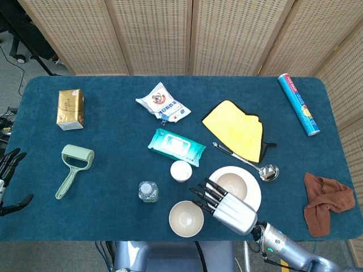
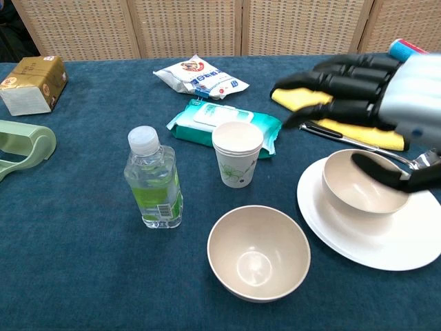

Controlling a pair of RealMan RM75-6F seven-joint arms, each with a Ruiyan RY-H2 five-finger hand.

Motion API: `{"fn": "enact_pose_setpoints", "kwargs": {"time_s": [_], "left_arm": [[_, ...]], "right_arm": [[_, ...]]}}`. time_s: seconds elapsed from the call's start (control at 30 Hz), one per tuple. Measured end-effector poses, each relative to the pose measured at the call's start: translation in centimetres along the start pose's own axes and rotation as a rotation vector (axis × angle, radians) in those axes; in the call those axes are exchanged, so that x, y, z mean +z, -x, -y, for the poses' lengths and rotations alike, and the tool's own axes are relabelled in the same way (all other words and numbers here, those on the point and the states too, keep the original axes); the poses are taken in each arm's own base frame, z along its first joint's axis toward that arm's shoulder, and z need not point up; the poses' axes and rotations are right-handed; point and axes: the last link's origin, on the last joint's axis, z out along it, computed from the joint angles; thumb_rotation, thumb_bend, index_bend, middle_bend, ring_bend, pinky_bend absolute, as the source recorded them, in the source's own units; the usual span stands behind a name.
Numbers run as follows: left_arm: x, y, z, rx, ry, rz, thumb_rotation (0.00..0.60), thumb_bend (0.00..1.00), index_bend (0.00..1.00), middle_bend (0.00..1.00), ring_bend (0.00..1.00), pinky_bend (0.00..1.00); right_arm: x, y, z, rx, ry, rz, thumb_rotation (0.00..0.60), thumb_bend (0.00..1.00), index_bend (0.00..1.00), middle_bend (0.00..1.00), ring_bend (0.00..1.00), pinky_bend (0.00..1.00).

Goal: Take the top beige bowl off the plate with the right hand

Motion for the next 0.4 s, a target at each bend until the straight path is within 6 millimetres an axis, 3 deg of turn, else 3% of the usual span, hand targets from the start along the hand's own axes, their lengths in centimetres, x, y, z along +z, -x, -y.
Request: {"fn": "enact_pose_setpoints", "kwargs": {"time_s": [0.1, 0.13, 0.4], "left_arm": [[-0.1, -0.1, 0.0, 0.001, 0.001, -0.004, 0.6, 0.24, 0.0, 0.0, 0.0, 0.0], [-0.2, -0.1, 0.0, 0.004, 0.0, -0.003, 0.6, 0.24, 0.0, 0.0, 0.0, 0.0], [-0.5, -0.1, -0.1, 0.001, -0.001, -0.008, 0.6, 0.24, 0.0, 0.0, 0.0, 0.0]], "right_arm": [[-0.7, -1.7, -2.6, -0.058, 0.106, -0.065, 0.6, 0.05, 0.01, 0.0, 0.0, 0.0], [-1.0, -2.0, -3.4, -0.069, 0.144, -0.081, 0.6, 0.01, 0.0, 0.0, 0.0, 0.0], [-6.1, -2.2, -9.0, -0.068, 0.503, -0.037, 0.6, 0.0, 0.0, 0.0, 0.0, 0.0]]}}
